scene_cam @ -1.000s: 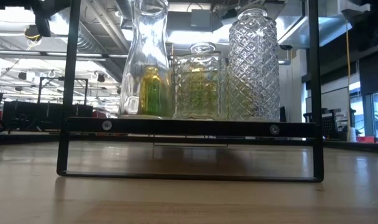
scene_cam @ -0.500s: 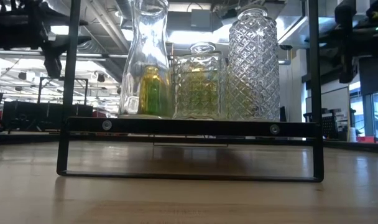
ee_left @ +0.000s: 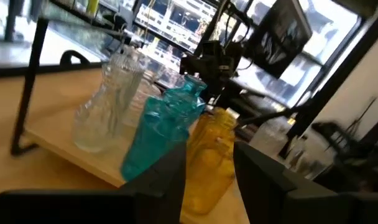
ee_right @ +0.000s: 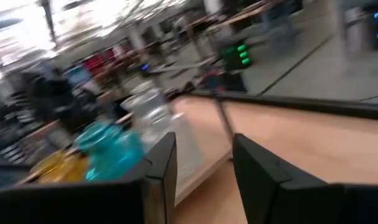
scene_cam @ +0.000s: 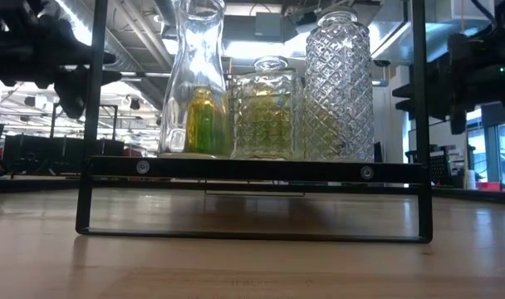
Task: Sort vases onto shelf
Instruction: Return to Home Position
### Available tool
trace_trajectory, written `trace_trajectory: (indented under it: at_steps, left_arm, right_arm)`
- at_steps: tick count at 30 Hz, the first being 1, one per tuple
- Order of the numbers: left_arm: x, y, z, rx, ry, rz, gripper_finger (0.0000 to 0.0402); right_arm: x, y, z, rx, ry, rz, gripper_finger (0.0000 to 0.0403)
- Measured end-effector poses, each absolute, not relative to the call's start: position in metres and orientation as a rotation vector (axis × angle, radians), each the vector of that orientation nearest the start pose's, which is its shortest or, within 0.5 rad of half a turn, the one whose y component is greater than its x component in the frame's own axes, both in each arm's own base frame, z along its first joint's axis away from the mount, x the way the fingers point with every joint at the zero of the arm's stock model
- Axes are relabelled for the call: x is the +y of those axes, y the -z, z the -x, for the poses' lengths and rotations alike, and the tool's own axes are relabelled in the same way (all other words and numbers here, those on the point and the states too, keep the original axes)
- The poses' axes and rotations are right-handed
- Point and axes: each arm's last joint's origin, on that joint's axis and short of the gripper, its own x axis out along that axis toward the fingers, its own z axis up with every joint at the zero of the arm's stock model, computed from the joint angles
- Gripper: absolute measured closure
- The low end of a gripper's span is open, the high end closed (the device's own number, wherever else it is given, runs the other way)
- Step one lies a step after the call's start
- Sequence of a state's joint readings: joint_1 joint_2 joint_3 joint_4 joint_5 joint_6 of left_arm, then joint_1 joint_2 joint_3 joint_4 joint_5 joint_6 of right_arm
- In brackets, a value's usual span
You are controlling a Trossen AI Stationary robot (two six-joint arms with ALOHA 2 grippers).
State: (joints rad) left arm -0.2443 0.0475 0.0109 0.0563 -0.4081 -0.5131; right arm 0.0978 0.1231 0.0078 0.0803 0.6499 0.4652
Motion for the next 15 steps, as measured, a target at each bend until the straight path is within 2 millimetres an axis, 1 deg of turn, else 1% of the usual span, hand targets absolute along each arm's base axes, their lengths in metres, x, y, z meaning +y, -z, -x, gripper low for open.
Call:
trace_trajectory:
  at_steps: [5, 8, 10, 15]
  left_arm:
    - [-0.0125, -0.1684, -0.0979, -0.037, -0.161, 0.303, 0.0276]
    - [-0.0126, -0.1684, -0.0979, -0.03, -0.162, 0.223, 0.0276]
    - [-0.0126, -0.1684, -0.0979, -0.028, -0.162, 0.195, 0.0276]
    - [-0.0126, -0.1684, -0.0979, -0.029, -0.161, 0.203, 0.0276]
  right_arm:
    - [-0.0023, -0.1619, -0.1043, -0.018, 0.355, -0.439, 0.0286]
    - [0.0, -0.161, -0.1052, 0.008, 0.28, -0.446, 0.0286]
    - [0.0008, -0.1608, -0.1053, 0.017, 0.253, -0.448, 0.0286]
    - [0.0008, -0.1606, -0.1053, 0.019, 0.253, -0.447, 0.0286]
